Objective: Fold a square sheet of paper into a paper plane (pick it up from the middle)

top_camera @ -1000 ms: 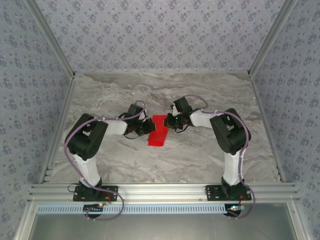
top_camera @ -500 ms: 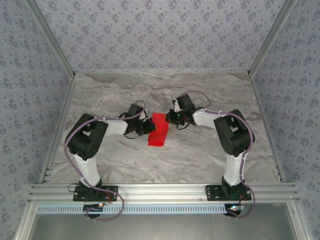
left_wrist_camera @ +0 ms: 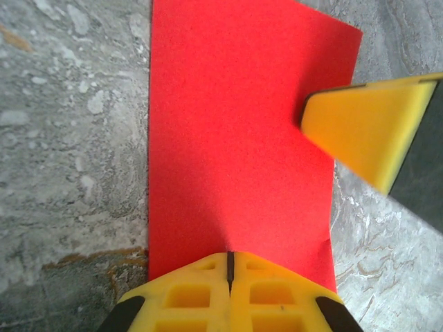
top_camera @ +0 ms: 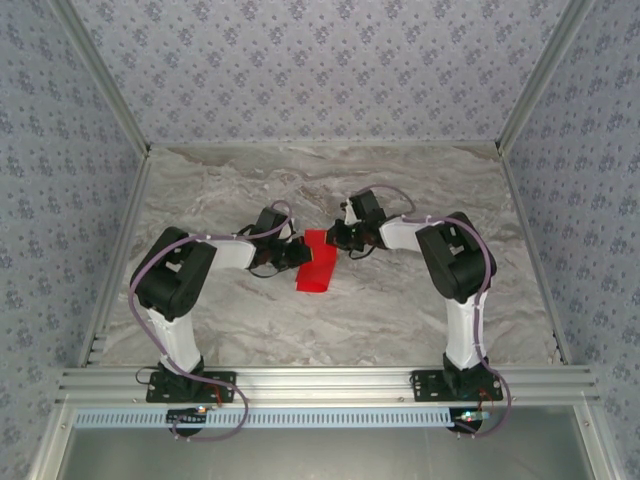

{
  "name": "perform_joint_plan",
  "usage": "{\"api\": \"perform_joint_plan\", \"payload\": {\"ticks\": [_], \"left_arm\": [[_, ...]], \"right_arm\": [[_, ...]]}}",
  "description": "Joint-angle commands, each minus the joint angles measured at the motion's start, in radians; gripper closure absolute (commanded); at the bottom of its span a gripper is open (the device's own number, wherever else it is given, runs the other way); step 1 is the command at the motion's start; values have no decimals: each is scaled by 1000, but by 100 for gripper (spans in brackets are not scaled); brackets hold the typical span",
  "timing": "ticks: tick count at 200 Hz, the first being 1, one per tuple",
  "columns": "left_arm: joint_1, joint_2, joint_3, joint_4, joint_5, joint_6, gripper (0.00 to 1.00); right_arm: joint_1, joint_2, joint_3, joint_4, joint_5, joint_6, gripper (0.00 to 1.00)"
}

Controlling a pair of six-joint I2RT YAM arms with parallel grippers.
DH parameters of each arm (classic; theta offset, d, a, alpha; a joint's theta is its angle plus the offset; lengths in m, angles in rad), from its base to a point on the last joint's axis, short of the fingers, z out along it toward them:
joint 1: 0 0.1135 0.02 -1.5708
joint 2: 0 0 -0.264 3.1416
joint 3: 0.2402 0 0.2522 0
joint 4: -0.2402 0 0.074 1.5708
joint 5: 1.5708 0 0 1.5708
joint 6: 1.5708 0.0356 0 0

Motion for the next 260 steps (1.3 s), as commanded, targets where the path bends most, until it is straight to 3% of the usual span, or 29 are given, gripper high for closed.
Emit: {"api": "perform_joint_plan", "payload": {"ticks": [1,39,95,151,260], "left_arm": [[-8,121,-82,-274,-171,34,100],[-11,124,-80,-268,-172,31,100],[-13,119,-74,-263,-179,26,100],[-17,104,-67,-268,-208,36,100],[-21,85,-56,-296,-236,-7,100]], "right_arm": [[-83,45,30,-70,115,-14,100],[-99,-8,66,-90,121,-20,100],[38,-207,-142,-29,35,25,100],[121,-174,-208,24,-15,87,100],[127,-137,-188,-128,-59,-68,100]]}}
